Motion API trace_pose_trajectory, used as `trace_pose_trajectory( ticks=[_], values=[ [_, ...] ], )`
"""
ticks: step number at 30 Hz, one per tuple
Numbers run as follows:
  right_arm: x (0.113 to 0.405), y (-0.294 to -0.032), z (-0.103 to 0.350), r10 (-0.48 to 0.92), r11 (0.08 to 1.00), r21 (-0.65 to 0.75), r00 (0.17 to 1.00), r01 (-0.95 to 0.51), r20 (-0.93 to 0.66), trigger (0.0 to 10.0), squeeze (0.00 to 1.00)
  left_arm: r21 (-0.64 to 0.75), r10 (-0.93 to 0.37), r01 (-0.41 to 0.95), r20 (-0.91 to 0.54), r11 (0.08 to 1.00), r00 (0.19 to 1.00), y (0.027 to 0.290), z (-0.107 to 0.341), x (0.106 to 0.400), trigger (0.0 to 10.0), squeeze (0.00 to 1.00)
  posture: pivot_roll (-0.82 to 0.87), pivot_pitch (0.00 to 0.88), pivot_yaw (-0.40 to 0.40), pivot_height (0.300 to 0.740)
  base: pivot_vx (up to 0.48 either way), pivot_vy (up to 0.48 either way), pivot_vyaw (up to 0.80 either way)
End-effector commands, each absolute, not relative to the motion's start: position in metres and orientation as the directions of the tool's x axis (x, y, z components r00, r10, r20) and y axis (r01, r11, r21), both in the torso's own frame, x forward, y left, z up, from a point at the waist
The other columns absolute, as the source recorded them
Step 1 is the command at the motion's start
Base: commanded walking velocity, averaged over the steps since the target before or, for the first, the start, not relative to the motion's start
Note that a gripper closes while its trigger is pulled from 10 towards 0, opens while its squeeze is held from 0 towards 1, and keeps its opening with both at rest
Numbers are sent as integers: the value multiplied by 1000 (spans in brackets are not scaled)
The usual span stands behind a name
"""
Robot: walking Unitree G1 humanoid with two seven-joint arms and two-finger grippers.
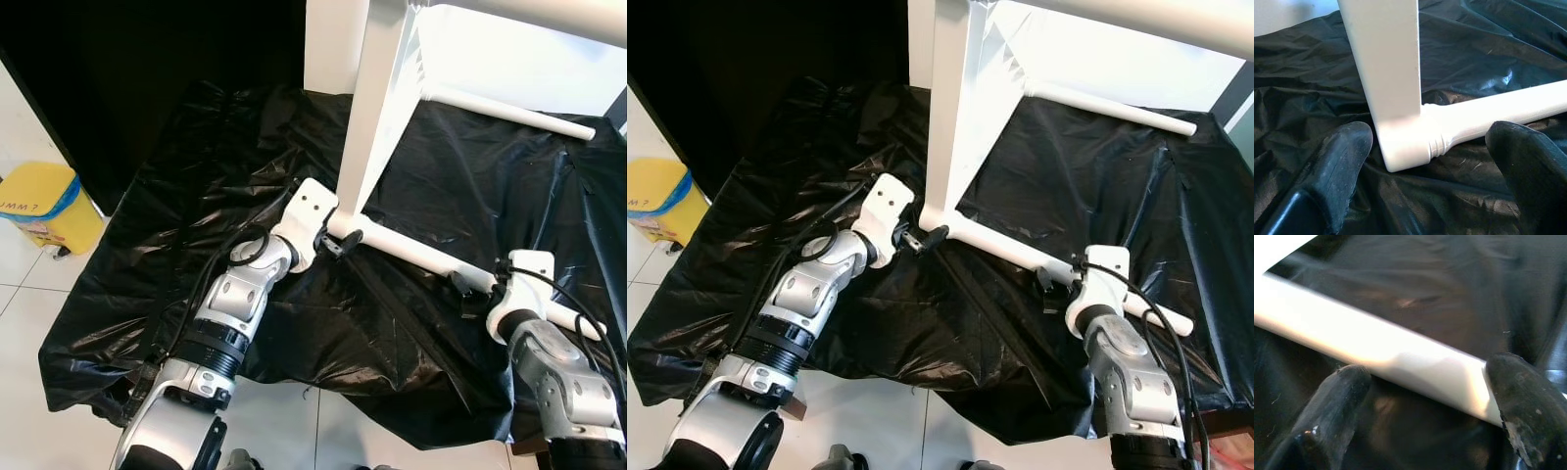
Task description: Building children table
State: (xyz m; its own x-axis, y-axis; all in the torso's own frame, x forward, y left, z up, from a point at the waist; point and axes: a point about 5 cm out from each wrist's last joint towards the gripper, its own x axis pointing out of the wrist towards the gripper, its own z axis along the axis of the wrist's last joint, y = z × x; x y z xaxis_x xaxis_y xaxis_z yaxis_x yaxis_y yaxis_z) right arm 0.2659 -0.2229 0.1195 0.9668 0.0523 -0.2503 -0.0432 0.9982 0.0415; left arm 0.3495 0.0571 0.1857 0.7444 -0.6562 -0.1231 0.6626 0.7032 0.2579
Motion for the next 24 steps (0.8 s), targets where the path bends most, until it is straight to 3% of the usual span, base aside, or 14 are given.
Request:
trace_pose_trajectory(
  ticks=[1,7,8,10,11,14,18,24],
  values=[
    [250,-225,99,158,987,74,922,-141,-355,10000,0,254,-687,700,-151,668,711,53,182,347,10000,0,-143,123,-39,740,0,0,0],
    [234,-256,93,177,981,-8,901,-196,-395,10000,0,260,-681,693,-149,672,717,54,182,348,10000,0,-146,124,-40,740,0,0,0],
    [232,-270,93,133,988,-24,913,-154,-386,10000,0,260,-681,693,-149,673,717,54,182,347,10000,0,-149,126,-40,740,0,0,0],
    [232,-270,93,133,988,-24,913,-154,-386,10000,0,260,-681,693,-149,673,717,54,182,347,10000,0,-149,126,-40,740,0,0,0],
    [231,-287,97,66,996,-34,933,-84,-354,10000,0,261,-682,694,-149,671,716,53,181,347,10000,0,-148,126,-37,740,0,0,0],
    [233,-291,101,45,998,-29,949,-57,-314,10000,0,262,-683,695,-149,670,715,53,181,347,10000,0,-146,124,-35,740,0,0,0],
    [245,-280,128,55,997,62,991,-48,-125,10000,0,271,-679,689,-145,673,720,55,182,348,10000,0,-144,117,-29,740,0,0,0],
    [259,-255,148,126,980,153,992,-129,29,10000,0,271,-665,675,-142,686,733,57,185,351,10000,0,-133,104,-26,740,0,0,0]
  ],
)
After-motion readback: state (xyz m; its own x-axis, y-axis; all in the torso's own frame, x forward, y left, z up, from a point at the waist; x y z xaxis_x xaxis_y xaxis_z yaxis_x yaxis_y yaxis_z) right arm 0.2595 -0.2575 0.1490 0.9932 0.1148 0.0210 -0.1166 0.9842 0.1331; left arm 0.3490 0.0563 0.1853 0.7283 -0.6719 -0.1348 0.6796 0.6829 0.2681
